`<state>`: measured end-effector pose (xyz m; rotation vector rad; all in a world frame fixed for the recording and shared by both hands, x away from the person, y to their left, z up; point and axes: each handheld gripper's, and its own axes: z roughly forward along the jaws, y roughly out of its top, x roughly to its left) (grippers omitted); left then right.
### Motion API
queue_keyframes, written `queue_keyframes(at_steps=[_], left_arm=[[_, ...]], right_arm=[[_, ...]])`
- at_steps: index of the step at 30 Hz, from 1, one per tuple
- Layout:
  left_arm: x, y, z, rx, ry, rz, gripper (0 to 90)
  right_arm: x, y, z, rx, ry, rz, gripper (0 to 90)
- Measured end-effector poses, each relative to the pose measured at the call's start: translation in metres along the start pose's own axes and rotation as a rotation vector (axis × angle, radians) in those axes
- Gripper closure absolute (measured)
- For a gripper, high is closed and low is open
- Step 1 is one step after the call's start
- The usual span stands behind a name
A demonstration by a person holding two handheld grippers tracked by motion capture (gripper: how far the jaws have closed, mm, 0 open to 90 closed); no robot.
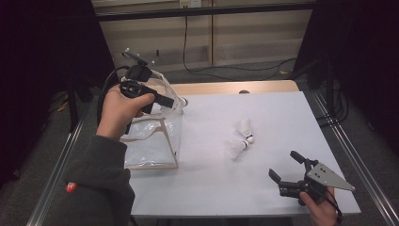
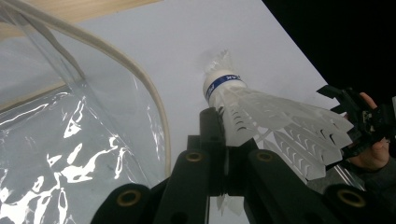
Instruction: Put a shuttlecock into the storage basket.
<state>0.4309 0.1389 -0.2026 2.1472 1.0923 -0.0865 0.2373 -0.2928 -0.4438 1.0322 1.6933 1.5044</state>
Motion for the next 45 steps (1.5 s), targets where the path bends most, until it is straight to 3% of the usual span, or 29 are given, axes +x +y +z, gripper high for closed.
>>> queue_keyframes(at_steps=[23, 45], left_arm=[[0.022, 0.003, -0.006, -0.033, 0.046, -0.07, 89.7], [0.04, 0.005, -0.007, -0.054, 0.094, -0.11, 89.7]], right_arm=[[-0.001, -0.001, 0.0, 0.004, 0.006, -0.004, 1.9], [-0.002, -0.001, 0.001, 0.001, 0.007, -0.004, 1.9]])
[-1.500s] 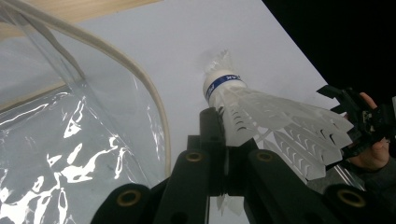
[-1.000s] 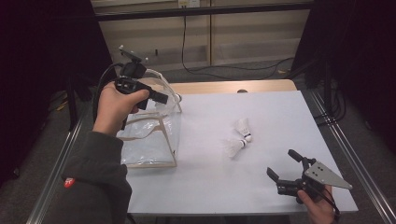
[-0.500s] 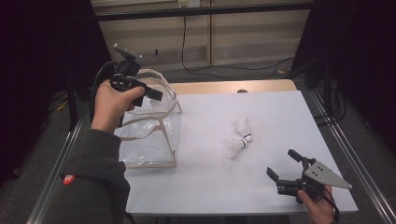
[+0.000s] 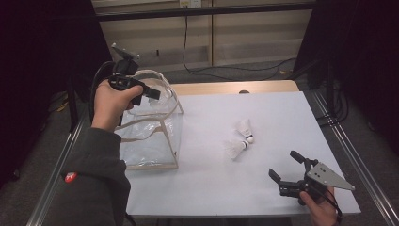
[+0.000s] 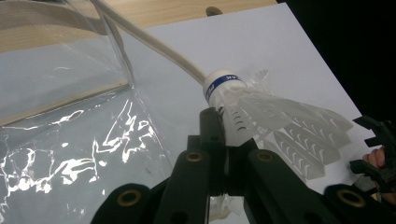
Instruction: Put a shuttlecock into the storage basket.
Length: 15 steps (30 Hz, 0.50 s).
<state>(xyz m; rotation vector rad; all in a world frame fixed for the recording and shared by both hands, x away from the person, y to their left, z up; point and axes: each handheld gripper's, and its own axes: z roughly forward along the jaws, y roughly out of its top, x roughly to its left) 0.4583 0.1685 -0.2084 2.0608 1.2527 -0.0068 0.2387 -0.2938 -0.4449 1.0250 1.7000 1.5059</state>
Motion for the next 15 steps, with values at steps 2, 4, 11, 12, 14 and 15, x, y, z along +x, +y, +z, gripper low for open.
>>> queue_keyframes(at_steps=[2, 4, 11, 12, 14, 15], left_arm=[[0.002, 0.0, 0.0, -0.007, 0.004, -0.006, 89.7], [0.004, 0.001, 0.0, -0.006, 0.004, -0.004, 89.7], [0.009, 0.002, 0.003, -0.011, 0.016, -0.016, 89.7], [0.009, 0.002, 0.003, -0.016, 0.023, -0.021, 89.7], [0.011, 0.002, 0.004, -0.016, 0.027, -0.022, 89.7], [0.012, 0.002, 0.004, -0.016, 0.029, -0.02, 89.6]], right_arm=[[0.0, 0.0, 0.0, 0.001, 0.001, 0.001, 1.9], [0.0, 0.0, 0.0, 0.002, 0.001, 0.003, 1.9], [0.0, 0.0, 0.0, 0.003, 0.0, 0.007, 1.9], [0.0, 0.0, 0.0, 0.003, 0.001, 0.006, 1.9], [0.0, 0.0, 0.0, 0.003, 0.0, 0.007, 1.9], [0.0, 0.0, 0.0, 0.003, 0.0, 0.008, 1.9]])
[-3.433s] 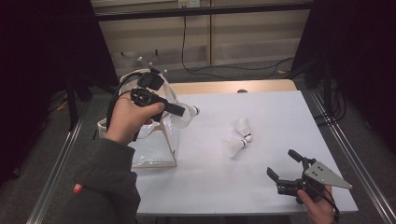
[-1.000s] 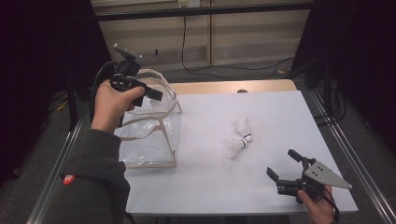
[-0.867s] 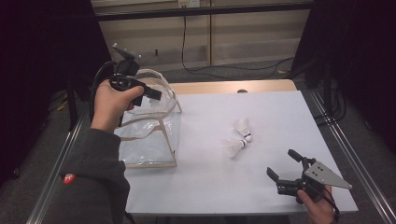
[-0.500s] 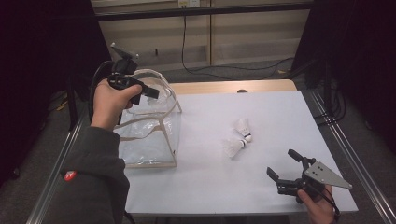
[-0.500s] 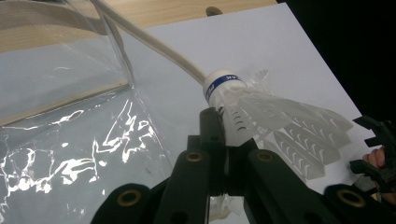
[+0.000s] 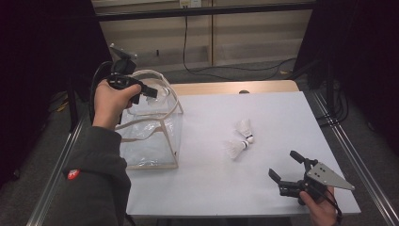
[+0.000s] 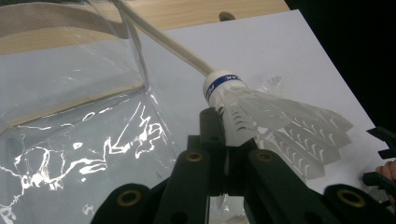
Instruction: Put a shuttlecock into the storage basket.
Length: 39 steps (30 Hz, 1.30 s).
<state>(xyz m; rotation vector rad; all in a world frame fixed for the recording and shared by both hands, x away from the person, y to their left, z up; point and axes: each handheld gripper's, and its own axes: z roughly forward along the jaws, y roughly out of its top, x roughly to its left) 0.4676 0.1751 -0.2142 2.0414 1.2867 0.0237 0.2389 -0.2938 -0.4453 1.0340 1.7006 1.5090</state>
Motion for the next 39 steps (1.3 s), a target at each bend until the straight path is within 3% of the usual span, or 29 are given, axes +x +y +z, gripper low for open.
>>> queue_keyframes(at_steps=[9, 21, 39], left_arm=[[0.009, 0.0, 0.005, -0.014, 0.036, -0.024, 89.7], [0.02, -0.001, 0.013, -0.009, 0.048, -0.047, 89.7], [0.025, 0.001, 0.018, -0.018, 0.075, -0.073, 89.7]], right_arm=[[0.0, 0.0, 0.0, -0.003, 0.002, -0.002, 1.9], [-0.001, 0.0, 0.0, -0.002, 0.006, 0.002, 1.9], [0.0, 0.0, 0.0, -0.003, 0.007, -0.005, 1.9]])
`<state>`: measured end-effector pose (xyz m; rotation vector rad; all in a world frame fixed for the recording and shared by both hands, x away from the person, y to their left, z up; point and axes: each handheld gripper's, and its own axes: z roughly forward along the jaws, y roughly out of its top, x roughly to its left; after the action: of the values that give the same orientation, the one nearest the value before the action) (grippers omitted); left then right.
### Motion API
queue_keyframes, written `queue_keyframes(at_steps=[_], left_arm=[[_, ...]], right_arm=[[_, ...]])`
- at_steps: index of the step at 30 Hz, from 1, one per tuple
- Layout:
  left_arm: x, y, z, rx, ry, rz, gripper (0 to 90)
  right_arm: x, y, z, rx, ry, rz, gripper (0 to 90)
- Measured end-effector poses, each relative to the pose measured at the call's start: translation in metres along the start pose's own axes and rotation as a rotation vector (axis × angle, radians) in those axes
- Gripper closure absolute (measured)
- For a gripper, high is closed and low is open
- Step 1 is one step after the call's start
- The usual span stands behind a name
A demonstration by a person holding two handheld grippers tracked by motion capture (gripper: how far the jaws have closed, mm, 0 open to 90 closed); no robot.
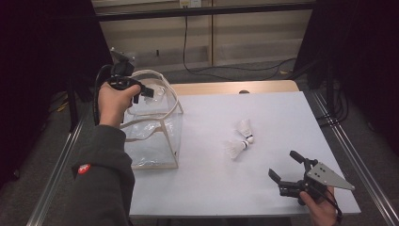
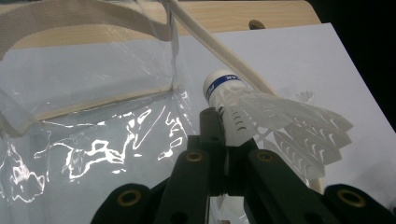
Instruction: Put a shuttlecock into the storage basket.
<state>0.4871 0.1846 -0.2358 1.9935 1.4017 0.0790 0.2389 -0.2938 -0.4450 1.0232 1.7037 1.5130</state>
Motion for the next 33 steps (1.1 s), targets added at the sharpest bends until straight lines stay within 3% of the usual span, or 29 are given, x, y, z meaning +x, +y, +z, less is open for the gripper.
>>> queue_keyframes(at_steps=[6, 33], left_arm=[[0.004, 0.0, 0.002, -0.003, 0.022, -0.013, 89.7], [0.015, 0.002, 0.006, 0.0, 0.041, -0.047, 89.7]], right_arm=[[0.0, 0.0, 0.0, -0.001, 0.001, 0.001, 1.9], [0.001, 0.0, 0.0, 0.0, 0.003, 0.005, 1.9]])
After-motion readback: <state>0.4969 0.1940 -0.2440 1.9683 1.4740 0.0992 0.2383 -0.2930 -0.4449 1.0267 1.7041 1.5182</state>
